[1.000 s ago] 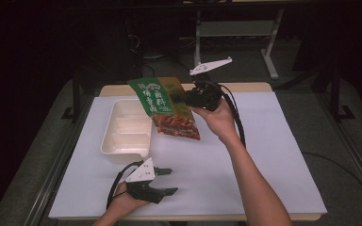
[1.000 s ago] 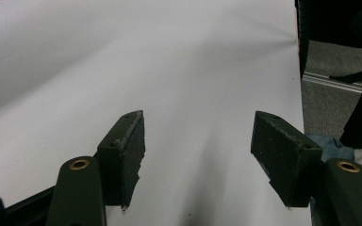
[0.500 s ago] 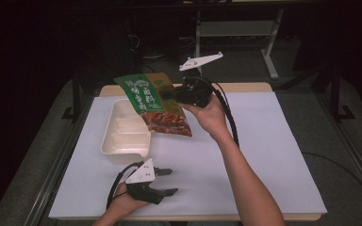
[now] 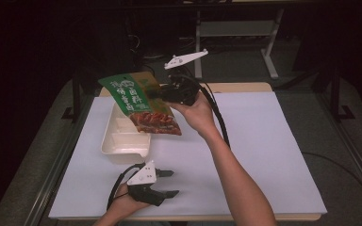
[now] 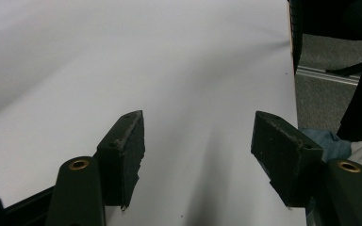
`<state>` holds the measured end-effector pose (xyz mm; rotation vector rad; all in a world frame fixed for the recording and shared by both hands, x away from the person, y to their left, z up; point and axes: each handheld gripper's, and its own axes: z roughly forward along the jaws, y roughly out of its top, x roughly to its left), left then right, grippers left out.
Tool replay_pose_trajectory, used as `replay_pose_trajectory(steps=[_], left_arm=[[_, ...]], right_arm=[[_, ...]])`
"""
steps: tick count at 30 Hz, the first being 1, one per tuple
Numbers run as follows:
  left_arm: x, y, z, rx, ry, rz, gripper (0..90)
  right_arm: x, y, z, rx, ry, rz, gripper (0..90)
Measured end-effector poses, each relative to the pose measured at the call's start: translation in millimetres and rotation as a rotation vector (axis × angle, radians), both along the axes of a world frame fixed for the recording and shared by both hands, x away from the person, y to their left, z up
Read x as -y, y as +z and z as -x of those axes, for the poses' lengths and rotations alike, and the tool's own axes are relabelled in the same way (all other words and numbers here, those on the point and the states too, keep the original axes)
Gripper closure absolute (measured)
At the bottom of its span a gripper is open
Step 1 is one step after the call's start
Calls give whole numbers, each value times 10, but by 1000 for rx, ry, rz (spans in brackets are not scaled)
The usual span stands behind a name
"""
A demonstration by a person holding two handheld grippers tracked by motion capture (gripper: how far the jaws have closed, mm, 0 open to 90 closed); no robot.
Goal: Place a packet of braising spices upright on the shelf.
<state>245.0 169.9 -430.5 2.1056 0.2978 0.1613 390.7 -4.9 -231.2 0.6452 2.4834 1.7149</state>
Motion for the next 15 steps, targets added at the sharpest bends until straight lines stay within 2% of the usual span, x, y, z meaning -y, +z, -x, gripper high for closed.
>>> replay_pose_trajectory(steps=[15], left_arm=[[0,-15,-7,5,-1,-5,332]], right_arm=[[-396,-98,-30,-22,52,7,898]])
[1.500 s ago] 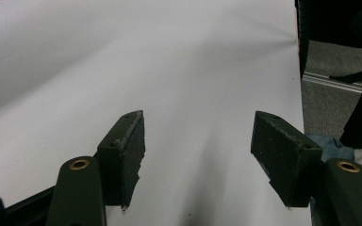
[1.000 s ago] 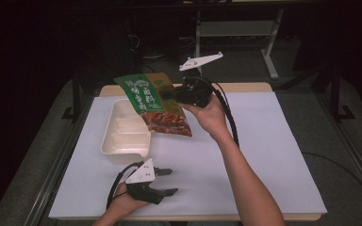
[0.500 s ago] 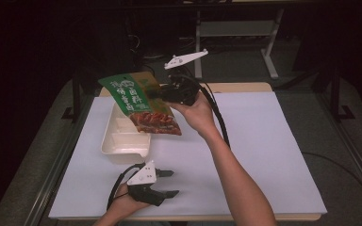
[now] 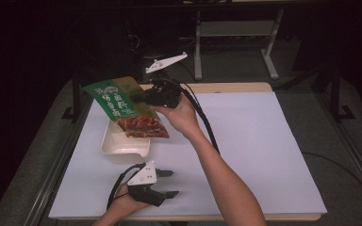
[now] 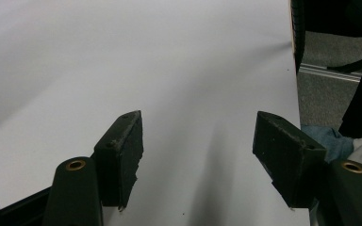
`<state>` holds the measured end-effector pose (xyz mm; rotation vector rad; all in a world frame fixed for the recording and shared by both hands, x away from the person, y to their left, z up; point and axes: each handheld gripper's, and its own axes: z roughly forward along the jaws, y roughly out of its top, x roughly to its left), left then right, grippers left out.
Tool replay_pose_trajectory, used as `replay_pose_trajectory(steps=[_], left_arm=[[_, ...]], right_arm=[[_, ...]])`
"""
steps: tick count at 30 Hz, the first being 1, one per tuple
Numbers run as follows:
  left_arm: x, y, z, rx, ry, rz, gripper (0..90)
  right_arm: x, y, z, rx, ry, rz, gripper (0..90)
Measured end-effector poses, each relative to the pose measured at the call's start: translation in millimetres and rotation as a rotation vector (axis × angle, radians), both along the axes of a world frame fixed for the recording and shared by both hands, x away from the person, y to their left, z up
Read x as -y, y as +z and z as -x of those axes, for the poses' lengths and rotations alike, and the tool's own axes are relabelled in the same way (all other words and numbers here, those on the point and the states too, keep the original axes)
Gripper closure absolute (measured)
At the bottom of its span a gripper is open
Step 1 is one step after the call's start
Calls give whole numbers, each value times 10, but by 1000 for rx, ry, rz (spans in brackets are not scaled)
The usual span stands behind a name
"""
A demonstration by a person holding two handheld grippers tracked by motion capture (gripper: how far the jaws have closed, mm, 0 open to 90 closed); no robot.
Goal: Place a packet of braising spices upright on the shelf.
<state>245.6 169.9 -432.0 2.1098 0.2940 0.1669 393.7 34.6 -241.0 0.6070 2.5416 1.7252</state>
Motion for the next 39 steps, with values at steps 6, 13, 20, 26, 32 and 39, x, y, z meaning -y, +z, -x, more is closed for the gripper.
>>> replay_pose_trajectory(steps=[6,13,20,26,32,39], left_arm=[[10,-8,6,2,-2,-3,329],[11,-11,3,5,-8,-5,326],[9,-8,3,-3,-9,0,320],[11,-11,2,-2,-13,-2,320],[24,-17,9,-3,-16,-5,320],[34,-20,16,-2,-21,-8,320]], right_arm=[[-162,-61,0,-10,14,5,897],[-315,-148,-38,-25,1,-11,897],[-458,-318,-179,-94,-11,-49,899],[-564,-523,-229,-117,-51,-24,899],[-507,-736,-272,-151,-111,-33,899],[-478,-761,-251,-79,-125,69,888]])
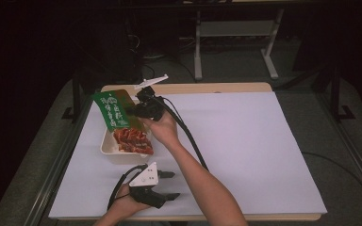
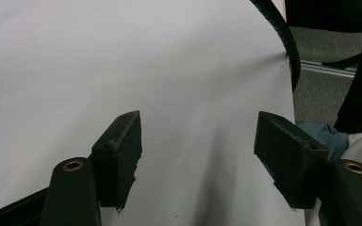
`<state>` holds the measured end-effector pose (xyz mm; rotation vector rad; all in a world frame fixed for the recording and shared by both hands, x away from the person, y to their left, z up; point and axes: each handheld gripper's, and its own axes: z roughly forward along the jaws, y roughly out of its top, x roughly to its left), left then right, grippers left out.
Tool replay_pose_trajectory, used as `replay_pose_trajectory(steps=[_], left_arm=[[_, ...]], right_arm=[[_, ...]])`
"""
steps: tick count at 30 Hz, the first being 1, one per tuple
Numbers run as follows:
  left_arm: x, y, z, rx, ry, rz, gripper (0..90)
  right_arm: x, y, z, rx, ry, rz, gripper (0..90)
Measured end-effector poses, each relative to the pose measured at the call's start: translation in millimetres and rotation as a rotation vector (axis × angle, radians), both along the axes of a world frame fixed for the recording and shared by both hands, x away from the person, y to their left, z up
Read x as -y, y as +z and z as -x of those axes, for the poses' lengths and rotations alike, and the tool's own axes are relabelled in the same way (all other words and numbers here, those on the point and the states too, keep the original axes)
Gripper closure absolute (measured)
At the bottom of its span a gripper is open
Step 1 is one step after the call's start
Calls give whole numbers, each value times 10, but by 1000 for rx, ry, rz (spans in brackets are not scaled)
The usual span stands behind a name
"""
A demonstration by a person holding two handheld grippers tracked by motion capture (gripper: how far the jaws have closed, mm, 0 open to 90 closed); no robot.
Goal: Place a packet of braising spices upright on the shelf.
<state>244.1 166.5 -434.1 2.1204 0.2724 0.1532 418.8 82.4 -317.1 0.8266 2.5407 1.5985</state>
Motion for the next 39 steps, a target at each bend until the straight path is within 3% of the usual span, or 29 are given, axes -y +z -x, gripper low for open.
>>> replay_pose_trajectory(steps=[5,8,11,15,18,25,29,34,39], left_arm=[[10,-2,4,1,-5,-3,320],[23,-2,13,4,-8,-8,320],[30,-1,18,6,-10,-11,320],[35,-6,19,3,-12,-14,320],[35,-4,25,10,-12,-15,320],[38,4,33,18,-19,-17,320],[41,15,43,27,-18,-17,321],[38,17,43,34,-17,-21,320],[49,5,44,29,-21,-26,321]], right_arm=[[26,29,-9,19,42,110,879],[39,42,-72,-17,101,149,854],[-2,31,-110,-36,164,220,845],[-33,-14,-121,-49,185,246,888],[-10,-20,-87,-38,175,224,897],[84,54,87,-35,174,55,900],[84,86,116,-32,152,3,900],[82,-84,58,-75,89,-14,900],[140,-245,54,-87,63,-24,900]])
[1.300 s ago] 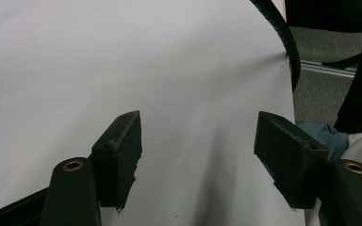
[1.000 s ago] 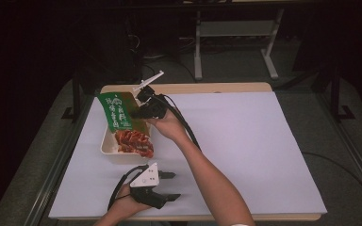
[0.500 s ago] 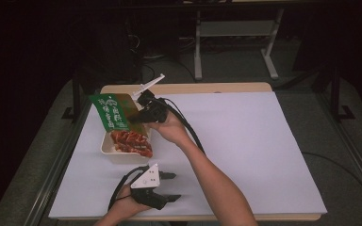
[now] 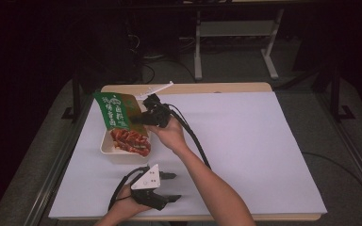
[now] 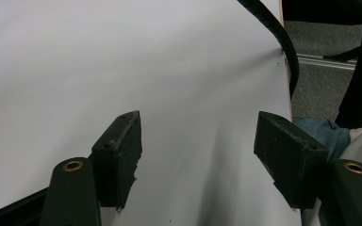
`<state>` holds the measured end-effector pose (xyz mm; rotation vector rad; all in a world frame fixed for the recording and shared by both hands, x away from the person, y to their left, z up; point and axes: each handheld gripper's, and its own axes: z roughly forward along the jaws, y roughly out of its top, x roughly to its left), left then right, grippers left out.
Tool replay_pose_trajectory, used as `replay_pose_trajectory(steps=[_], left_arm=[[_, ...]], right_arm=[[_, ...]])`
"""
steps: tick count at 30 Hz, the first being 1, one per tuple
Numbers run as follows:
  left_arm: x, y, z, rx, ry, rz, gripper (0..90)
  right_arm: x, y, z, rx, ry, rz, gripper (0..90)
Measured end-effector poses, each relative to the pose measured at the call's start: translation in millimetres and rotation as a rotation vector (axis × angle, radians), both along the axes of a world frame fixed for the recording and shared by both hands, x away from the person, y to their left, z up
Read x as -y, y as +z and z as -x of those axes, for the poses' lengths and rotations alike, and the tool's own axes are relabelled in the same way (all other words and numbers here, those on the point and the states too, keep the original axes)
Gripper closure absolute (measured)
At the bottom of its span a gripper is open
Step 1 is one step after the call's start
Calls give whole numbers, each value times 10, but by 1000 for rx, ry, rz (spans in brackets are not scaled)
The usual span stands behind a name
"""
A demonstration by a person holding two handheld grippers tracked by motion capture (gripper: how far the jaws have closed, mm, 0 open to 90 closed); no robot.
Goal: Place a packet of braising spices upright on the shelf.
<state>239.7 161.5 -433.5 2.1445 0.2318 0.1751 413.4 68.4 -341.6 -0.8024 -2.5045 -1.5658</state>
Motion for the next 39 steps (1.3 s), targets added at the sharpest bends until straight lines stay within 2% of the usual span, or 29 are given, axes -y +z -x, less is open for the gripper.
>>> replay_pose_trajectory(steps=[4,7,11,14,19,22,28,31,39], left_arm=[[3,-1,2,2,0,-3,321],[3,-4,2,1,1,-2,321],[17,-14,7,-2,-1,-3,321],[27,-18,10,-3,-4,-5,321],[33,-25,8,-6,-4,-9,320],[33,-26,7,-6,-3,-9,321],[32,-35,-8,-13,10,-9,313],[31,-37,-14,-15,14,-10,312],[34,-41,-12,-14,24,-10,309]], right_arm=[[52,-68,7,6,-24,-13,899],[93,-116,8,1,-14,-29,897],[121,-146,33,8,1,-25,895],[149,-180,40,15,6,-5,894],[189,-217,25,4,12,-10,893],[179,-192,33,21,15,17,886],[192,-170,58,29,19,61,772],[216,-122,84,49,22,71,725],[318,-39,124,52,39,86,633]])
